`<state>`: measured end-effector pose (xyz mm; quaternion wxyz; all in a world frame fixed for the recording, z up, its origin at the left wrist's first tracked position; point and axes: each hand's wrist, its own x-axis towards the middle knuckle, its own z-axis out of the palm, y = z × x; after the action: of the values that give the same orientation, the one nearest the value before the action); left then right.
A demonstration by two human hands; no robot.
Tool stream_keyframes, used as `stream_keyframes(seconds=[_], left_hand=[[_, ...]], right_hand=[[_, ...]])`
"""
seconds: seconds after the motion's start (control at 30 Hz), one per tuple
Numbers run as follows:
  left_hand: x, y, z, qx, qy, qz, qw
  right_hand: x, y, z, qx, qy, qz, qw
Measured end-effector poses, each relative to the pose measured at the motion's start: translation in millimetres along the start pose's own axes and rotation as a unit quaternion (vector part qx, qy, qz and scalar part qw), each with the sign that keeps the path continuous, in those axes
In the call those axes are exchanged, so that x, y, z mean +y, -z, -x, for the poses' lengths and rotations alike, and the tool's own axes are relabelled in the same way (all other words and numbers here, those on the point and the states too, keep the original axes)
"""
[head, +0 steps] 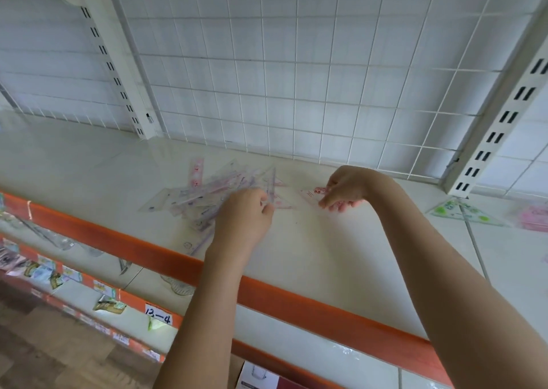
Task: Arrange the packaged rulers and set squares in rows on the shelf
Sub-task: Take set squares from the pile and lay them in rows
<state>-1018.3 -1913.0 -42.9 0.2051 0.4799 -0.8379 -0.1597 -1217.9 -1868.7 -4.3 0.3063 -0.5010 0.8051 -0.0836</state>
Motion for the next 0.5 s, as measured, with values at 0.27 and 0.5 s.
stream_keyframes(seconds=[0.27, 0.5], left_hand=[[9, -15, -67, -0.053, 0.013, -0.056, 0.997], [14, -16, -112, -0.15, 0.06, -0.109, 0.981]], right_hand=[[31, -16, 46, 0.09, 0.004, -0.12, 0.989], [46, -17, 68, 0.137, 0.003, -0.139, 0.981]])
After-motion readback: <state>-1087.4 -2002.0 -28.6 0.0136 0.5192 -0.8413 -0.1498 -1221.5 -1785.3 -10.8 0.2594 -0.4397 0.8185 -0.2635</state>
